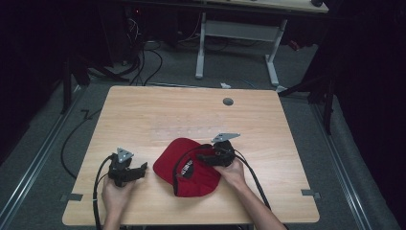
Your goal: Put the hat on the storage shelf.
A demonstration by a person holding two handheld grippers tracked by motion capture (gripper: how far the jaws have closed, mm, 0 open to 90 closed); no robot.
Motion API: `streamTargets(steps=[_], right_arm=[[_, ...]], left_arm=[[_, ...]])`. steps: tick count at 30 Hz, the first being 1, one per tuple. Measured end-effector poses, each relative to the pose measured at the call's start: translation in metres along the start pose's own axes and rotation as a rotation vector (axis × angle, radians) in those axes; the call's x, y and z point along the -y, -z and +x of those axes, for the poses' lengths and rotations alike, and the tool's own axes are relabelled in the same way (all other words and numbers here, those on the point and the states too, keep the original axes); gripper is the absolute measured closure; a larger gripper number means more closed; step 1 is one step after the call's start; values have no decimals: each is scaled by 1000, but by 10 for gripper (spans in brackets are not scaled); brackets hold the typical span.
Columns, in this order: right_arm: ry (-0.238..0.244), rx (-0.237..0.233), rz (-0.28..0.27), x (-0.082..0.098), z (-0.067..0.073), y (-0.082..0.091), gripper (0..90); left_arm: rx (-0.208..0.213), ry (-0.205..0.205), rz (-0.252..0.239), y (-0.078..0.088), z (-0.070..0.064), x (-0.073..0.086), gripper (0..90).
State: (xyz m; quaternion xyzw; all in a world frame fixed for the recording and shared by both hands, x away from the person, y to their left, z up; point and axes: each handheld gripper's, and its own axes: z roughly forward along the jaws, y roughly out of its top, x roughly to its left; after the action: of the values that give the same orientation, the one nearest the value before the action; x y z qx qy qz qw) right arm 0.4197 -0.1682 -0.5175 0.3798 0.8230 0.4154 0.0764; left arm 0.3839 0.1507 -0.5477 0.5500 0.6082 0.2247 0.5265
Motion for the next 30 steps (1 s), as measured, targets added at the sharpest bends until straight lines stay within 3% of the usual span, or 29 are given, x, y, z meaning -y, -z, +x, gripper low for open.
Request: streamTargets(steps=[6,17,30], right_arm=[[29,-7,-4,1,1,-3,528],[95,-69,-9,6,1,4,790],[155,-137,-30,4,8,27,857]], left_arm=[[0,0,0,0,0,0,248],[0,0,0,0,0,0,248],[1,0,0,0,0,0,248]])
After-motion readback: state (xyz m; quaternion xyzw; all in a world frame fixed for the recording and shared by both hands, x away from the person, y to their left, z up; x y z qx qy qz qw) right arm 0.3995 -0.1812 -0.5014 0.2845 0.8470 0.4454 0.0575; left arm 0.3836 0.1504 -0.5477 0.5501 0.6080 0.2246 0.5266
